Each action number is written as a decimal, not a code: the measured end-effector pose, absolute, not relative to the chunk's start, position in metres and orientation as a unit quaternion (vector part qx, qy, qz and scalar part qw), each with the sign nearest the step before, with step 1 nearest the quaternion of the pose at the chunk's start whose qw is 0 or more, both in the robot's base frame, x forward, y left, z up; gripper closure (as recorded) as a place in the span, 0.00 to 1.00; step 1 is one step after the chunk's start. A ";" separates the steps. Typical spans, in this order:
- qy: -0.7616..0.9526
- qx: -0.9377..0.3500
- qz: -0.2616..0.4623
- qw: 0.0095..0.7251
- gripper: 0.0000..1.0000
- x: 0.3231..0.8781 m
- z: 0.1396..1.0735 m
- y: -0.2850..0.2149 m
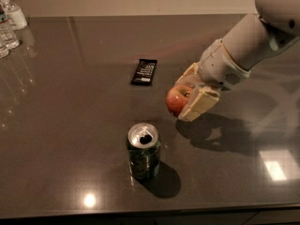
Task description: Move apple near green can
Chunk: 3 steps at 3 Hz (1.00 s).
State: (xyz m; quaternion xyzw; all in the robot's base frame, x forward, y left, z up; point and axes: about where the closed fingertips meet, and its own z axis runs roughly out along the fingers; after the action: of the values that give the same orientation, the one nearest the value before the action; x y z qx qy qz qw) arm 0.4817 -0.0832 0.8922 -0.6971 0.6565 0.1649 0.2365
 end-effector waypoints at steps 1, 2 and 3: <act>0.642 -0.710 0.180 0.225 1.00 0.457 0.887 -0.074; 0.634 -0.717 0.190 0.219 1.00 0.439 0.878 -0.066; 0.637 -0.715 0.198 0.212 1.00 0.427 0.870 -0.062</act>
Offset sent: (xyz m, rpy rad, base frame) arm -0.0632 0.0235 -0.0276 0.0129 0.0670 0.1008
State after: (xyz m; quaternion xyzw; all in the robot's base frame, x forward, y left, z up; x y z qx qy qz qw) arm 0.4268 -0.0622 0.8699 -0.7146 0.6367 0.1977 0.2118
